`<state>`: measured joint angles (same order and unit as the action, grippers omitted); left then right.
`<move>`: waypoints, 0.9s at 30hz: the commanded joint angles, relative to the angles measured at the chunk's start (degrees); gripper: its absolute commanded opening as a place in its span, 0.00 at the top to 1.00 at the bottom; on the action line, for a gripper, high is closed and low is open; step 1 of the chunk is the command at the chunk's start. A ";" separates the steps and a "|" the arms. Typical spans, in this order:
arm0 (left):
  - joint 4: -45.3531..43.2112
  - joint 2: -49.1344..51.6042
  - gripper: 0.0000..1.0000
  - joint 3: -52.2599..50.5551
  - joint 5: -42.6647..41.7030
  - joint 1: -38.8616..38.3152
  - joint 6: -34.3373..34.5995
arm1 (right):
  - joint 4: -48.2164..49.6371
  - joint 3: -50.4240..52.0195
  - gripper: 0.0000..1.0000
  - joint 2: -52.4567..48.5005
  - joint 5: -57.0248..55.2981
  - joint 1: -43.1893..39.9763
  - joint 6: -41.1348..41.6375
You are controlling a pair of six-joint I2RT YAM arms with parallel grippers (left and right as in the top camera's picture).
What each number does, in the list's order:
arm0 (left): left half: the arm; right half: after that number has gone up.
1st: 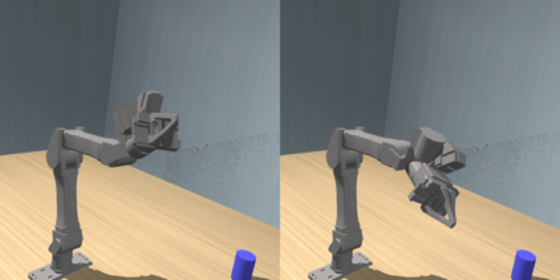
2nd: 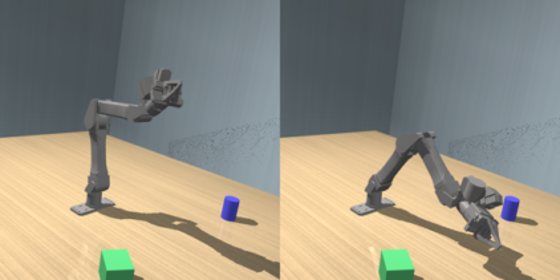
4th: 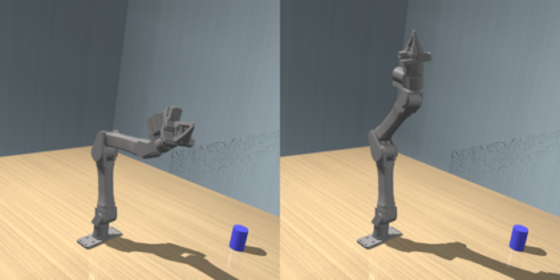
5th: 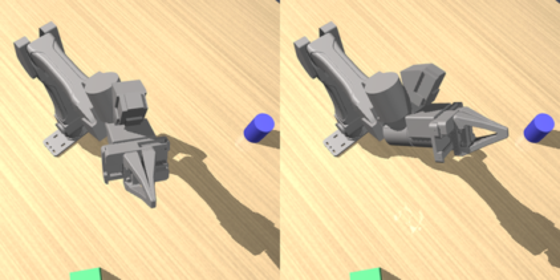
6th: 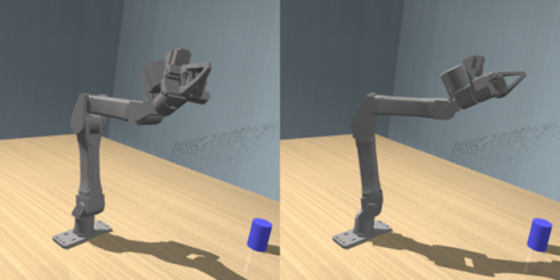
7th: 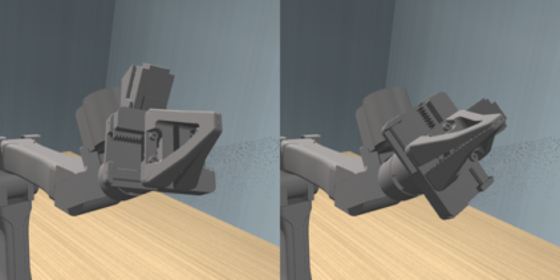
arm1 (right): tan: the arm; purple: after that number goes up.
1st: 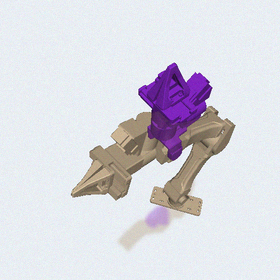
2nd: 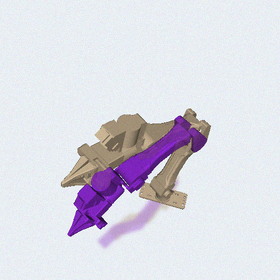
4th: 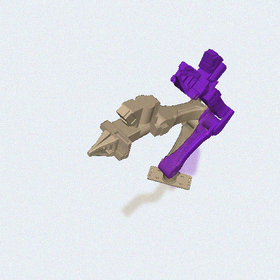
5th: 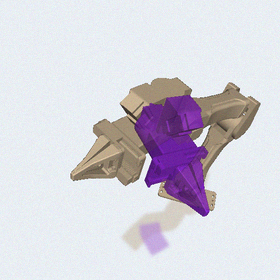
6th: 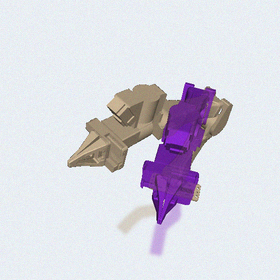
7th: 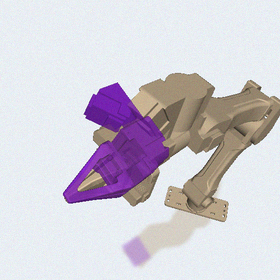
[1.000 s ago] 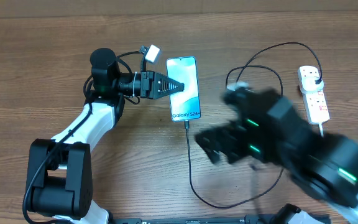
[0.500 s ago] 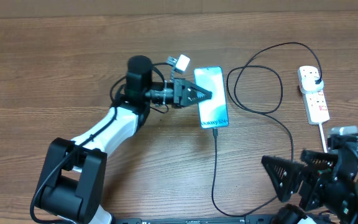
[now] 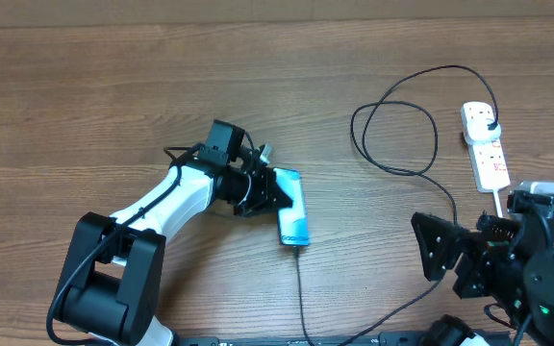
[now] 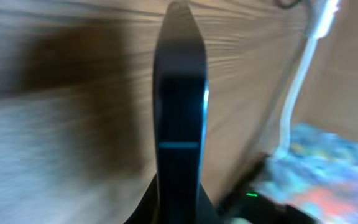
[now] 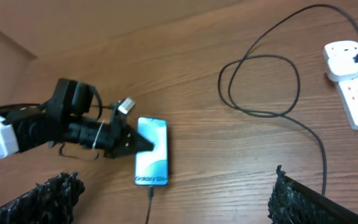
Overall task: Plug charger to phone and switch on socket
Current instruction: 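Lower the phone flat onto the table with the left gripper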
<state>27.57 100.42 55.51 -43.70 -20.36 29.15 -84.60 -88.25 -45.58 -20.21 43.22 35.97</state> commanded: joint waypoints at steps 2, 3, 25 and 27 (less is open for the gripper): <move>0.52 -0.22 0.96 0.59 7.39 0.52 -11.43 | 2.64 2.86 0.00 -0.07 -5.35 -0.11 0.26; 0.48 -0.22 0.96 0.59 8.94 0.72 -11.41 | 3.61 3.74 0.00 -0.07 -5.55 -0.11 0.26; -1.25 1.84 0.79 0.61 7.08 13.62 -18.45 | 12.15 11.39 0.00 -0.35 2.34 -0.11 0.33; -1.25 3.26 0.78 0.61 5.11 13.60 -20.13 | 12.92 11.39 0.00 -0.35 2.32 -0.11 0.31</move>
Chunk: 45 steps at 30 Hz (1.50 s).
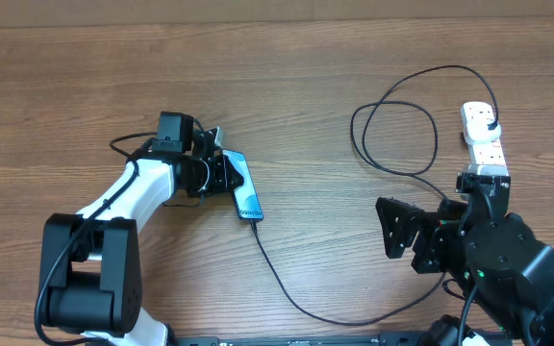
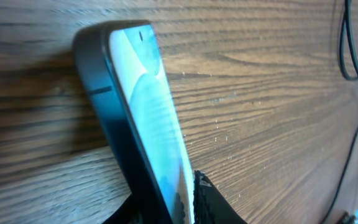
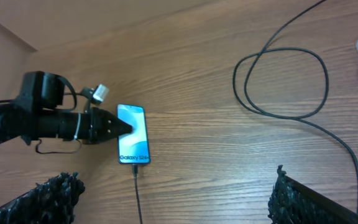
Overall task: Plug charger to phone and switch on socket
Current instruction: 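Lower the phone flat onto the table with the left gripper, then move the right gripper over the white power strip's switch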
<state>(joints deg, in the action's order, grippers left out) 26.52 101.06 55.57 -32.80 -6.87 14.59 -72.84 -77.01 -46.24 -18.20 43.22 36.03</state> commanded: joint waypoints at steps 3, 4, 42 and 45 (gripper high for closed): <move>-0.20 5.64 0.76 0.61 -7.52 0.11 -7.65 | 3.41 0.15 0.00 0.20 0.26 -0.11 0.22; -0.09 6.99 0.77 0.81 -7.65 0.11 -8.00 | 5.05 0.15 0.00 -0.04 0.26 -0.11 0.22; 6.64 12.48 0.36 1.60 5.31 3.37 -9.25 | 8.44 0.13 0.00 -16.04 -1.09 -1.86 7.91; 6.43 12.48 0.33 1.60 5.38 3.37 -8.26 | 7.50 0.13 0.00 -16.04 -1.03 -2.69 10.05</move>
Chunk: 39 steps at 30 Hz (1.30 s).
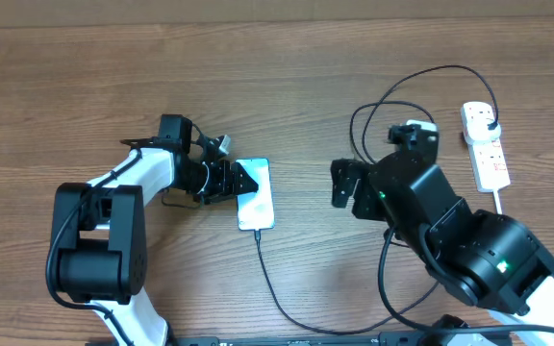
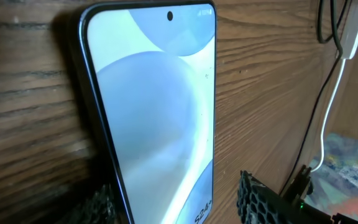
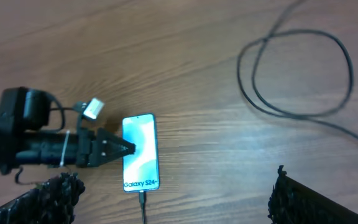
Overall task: Plug charger to phone and switch on socket
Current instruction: 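Move the right gripper over the white power strip's switch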
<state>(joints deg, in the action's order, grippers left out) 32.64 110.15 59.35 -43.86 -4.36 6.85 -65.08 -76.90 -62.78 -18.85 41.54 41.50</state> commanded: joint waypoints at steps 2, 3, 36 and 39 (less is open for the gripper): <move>0.04 3.39 0.31 -2.19 16.41 0.85 0.04 | -0.42 0.02 0.00 0.48 -0.35 -1.03 4.98; -0.04 3.39 0.31 -2.19 16.41 0.85 0.04 | -0.39 0.02 0.00 0.39 -0.35 -1.03 4.98; -0.13 3.39 0.00 -2.19 25.00 0.85 -0.02 | -4.55 0.02 0.96 -6.45 4.28 -36.13 7.10; -0.13 3.39 0.00 -2.19 25.00 0.85 -0.02 | -2.03 -0.04 0.96 -9.51 10.73 -43.87 3.23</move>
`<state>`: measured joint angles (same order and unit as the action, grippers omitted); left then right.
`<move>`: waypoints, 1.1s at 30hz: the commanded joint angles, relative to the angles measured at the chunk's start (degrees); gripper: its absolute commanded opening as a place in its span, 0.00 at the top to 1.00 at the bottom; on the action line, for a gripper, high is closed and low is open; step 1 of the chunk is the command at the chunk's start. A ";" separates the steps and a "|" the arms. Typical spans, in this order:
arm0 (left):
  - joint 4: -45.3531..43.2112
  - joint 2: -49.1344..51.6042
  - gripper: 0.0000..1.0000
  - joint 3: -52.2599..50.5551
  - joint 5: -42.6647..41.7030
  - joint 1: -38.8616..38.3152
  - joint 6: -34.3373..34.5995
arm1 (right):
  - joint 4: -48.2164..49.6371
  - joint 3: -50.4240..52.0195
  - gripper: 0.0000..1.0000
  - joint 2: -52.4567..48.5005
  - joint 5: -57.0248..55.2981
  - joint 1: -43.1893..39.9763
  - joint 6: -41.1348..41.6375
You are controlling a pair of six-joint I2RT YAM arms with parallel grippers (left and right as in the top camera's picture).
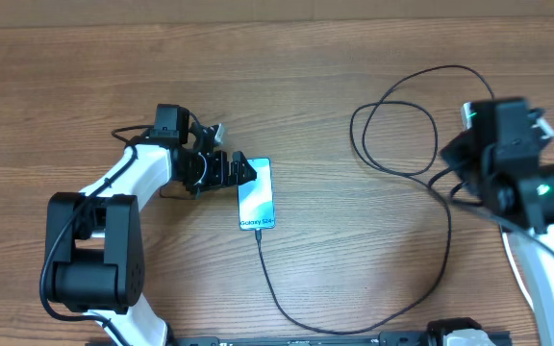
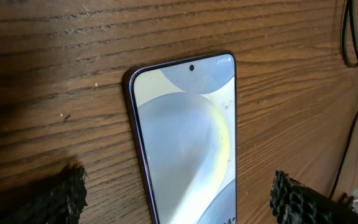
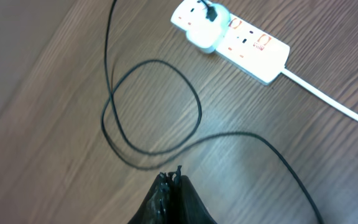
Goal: Plug charger to phone and switch on socket
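Note:
The phone [image 1: 256,195] lies flat on the wooden table, screen lit and facing up, with the black charger cable [image 1: 275,288] plugged into its lower end. My left gripper [image 2: 176,176] is open, its fingers [image 2: 53,198] standing wide on either side of the phone [image 2: 185,137] and touching nothing. The white power strip [image 3: 247,43] carries the white charger plug [image 3: 202,32] in its end socket. My right gripper [image 3: 174,176] is shut and empty, hovering some way short of the strip. In the overhead view the right arm [image 1: 503,144] hides the strip.
The black cable makes a loop [image 3: 151,106] on the table between phone and strip, and a long slack run curves along the front [image 1: 392,308]. The strip's white cord [image 3: 328,106] leads off to the right.
My left gripper has drawn back a little from the phone and stays open. The right arm has gone from mid-table to the right, over the power strip, and its gripper has shut.
First my left gripper held the phone on edge near the centre, cable plugged in, right gripper open at the lower right. Then the phone was further left, tilted, still gripped. Later it lay flat between open left fingers. Now the shut right gripper hovers near the strip.

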<state>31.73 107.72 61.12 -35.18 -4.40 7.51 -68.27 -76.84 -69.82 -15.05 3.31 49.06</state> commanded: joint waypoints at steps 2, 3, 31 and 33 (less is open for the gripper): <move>1.05 5.81 0.00 -3.96 16.04 0.90 -0.66 | 1.55 -0.15 0.96 -5.73 10.47 -11.17 -4.42; 1.68 5.77 0.00 -3.93 15.56 0.90 -0.72 | 1.73 -0.15 0.96 -7.23 11.50 -13.27 -4.46; 20.17 -66.14 0.00 1.05 33.86 1.01 -2.84 | 11.43 -14.95 0.96 -43.80 17.97 -31.12 -11.65; 20.17 -69.96 0.00 1.05 33.68 1.01 -2.82 | 11.32 -14.95 0.96 -45.03 17.86 -31.12 -11.67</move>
<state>51.70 42.63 62.04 -5.80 -3.66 5.74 -56.97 -90.32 -112.86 2.76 -27.73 37.80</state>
